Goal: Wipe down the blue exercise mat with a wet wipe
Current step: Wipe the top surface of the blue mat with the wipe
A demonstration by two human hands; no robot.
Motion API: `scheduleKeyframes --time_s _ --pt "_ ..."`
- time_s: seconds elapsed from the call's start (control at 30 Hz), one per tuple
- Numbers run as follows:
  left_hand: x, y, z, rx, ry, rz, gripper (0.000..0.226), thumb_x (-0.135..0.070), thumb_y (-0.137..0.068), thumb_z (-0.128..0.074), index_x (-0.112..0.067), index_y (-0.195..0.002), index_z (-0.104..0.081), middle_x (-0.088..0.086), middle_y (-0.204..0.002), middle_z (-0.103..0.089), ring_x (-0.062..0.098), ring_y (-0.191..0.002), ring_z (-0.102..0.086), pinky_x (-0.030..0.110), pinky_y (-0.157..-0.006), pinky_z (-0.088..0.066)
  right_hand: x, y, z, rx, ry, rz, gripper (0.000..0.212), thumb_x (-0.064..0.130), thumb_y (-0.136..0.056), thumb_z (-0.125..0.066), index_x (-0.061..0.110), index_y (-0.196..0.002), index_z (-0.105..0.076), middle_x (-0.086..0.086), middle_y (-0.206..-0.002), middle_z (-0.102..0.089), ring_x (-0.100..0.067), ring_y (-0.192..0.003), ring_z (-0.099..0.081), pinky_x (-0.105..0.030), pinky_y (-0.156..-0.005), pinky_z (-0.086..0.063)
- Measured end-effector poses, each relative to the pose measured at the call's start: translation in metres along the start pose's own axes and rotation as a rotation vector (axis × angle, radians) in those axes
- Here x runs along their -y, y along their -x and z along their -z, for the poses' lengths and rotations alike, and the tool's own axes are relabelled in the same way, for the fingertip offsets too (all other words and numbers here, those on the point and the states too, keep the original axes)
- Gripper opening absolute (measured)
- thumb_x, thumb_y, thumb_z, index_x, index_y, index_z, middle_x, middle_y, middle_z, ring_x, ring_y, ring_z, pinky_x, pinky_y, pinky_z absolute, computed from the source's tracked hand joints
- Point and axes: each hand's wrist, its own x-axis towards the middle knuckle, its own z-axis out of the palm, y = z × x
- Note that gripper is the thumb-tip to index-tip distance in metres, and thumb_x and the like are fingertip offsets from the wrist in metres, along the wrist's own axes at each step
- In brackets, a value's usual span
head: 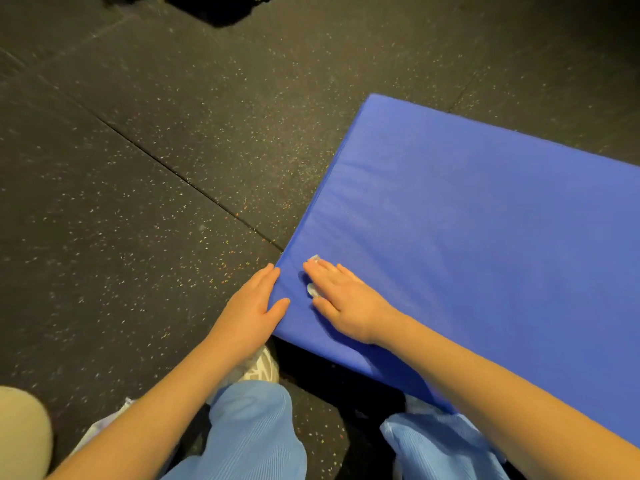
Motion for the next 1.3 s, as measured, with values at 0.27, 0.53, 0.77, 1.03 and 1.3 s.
scheduleKeyframes --time_s 0.27,0.53,0.77,1.03,1.3 --pt "-0.037 -0.026 -0.009 -0.02 -0.243 -0.328 0.077 -0.056 -0.083 -0.01 -0.023 -0.151 -0.024 -0.008 -0.159 -0.014 0.014 -0.148 -0.009 0.03 -0.116 -0.001 -0.014 0.011 0.023 -0.272 -0.639 -0.322 0.052 0.017 -0.095 -0.033 0.011 -0.147 -0.035 0.009 -0.149 -0.033 -0.006 -0.139 -0.03 -0.027 -0.117 -0.021" --pt "-0.043 -0.054 -0.034 0.052 -0.444 -0.195 0.058 -0.045 -0.098 -0.013 -0.019 -0.148 -0.027 -0.004 -0.16 -0.013 0.013 -0.147 -0.006 0.035 -0.116 -0.008 -0.055 0.025 0.011 -0.181 -0.151 -0.419 0.041 0.032 -0.097 -0.039 0.009 -0.129 -0.05 -0.005 -0.142 -0.044 -0.026 -0.136 -0.033 -0.046 -0.113 -0.028" --pt "-0.017 -0.033 -0.038 -0.021 -0.451 -0.177 0.055 -0.033 -0.09 -0.026 -0.002 -0.124 -0.056 0.017 -0.134 -0.054 0.033 -0.124 -0.052 0.035 -0.098 -0.034 -0.054 0.029 0.011 -0.198 -0.105 -0.422 0.048 0.029 -0.102 -0.043 0.013 -0.147 -0.037 0.0 -0.159 -0.022 -0.017 -0.148 -0.011 -0.029 -0.119 -0.011" --pt "-0.001 -0.01 -0.04 -0.107 -0.211 -0.044 0.021 -0.01 -0.095 -0.043 -0.006 -0.115 -0.043 0.017 -0.126 -0.041 0.039 -0.112 -0.041 0.044 -0.092 -0.035 -0.052 0.029 0.009 -0.202 -0.058 -0.41 0.051 0.032 -0.102 -0.042 0.012 -0.148 -0.035 -0.002 -0.159 -0.021 -0.019 -0.148 -0.011 -0.031 -0.12 -0.01" --pt "0.01 -0.001 -0.037 -0.166 0.098 0.077 0.006 -0.014 -0.099 -0.036 -0.019 -0.098 -0.039 -0.001 -0.103 -0.048 0.025 -0.087 -0.05 0.042 -0.076 -0.043 -0.05 0.029 0.008 -0.207 -0.024 -0.411 0.051 0.033 -0.102 -0.043 0.012 -0.147 -0.035 -0.003 -0.158 -0.022 -0.02 -0.148 -0.012 -0.031 -0.12 -0.009"
